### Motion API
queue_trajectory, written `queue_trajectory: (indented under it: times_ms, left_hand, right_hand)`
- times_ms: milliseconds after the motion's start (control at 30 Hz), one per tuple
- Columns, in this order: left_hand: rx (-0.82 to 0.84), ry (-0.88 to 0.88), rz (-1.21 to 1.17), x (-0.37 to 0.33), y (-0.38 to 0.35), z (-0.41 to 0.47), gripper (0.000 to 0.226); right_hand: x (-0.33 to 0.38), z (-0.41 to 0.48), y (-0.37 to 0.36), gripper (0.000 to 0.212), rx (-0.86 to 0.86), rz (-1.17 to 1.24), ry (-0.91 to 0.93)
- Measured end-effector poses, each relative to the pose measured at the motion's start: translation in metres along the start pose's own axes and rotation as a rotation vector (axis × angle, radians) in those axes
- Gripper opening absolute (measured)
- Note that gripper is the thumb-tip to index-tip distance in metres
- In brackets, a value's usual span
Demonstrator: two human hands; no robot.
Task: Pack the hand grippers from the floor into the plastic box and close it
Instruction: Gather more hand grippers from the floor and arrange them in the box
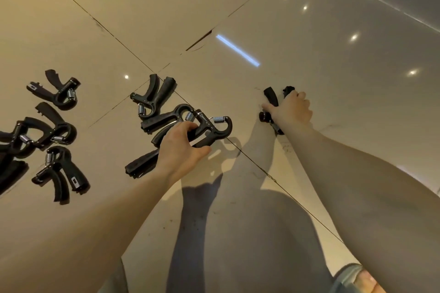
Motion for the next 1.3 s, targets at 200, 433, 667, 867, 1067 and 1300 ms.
queue_trajectory:
  times_ms: [200, 433, 667, 867, 1067, 1300]
  left_hand:
    - [-0.012, -0.013, -0.033, -0.002, -0.001, 0.002, 0.054]
    - [-0.003, -0.035, -0.045, -0.008, 0.005, -0.003, 0.059]
    - [-0.007, -0.074, -0.119, -0.031, 0.026, -0.030, 0.058]
    - [-0.064, -0.219, -0.117, -0.054, 0.059, -0.076, 0.052]
    - [-0.061, -0.349, -0.182, -0.091, 0.099, -0.143, 0.051]
    - [-0.026, -0.573, -0.157, -0.136, 0.159, -0.234, 0.048]
  right_hand:
    - [0.008, -0.018, -0.012, 0.076, 0.013, 0.011, 0.097]
    - [0.001, -0.046, -0.002, 0.079, 0.100, 0.144, 0.215]
    - [-0.007, -0.091, 0.059, 0.087, 0.062, 0.276, 0.311]
    - [-0.027, -0.164, 0.135, 0.081, -0.048, 0.298, 0.356]
    - [-0.059, -0.265, 0.211, 0.076, -0.179, 0.351, 0.366]
    - [-0.094, -0.388, 0.282, 0.071, -0.265, 0.318, 0.391]
Point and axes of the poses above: each hand's wrist, its own z-axis towards the middle knuckle, its own y-axis out of the back of the hand, x = y × z, the point moved 2 cm from there along z, towards the middle knuckle, and after that the axes turned 2 degrees about -x, right-handed, at the moved point
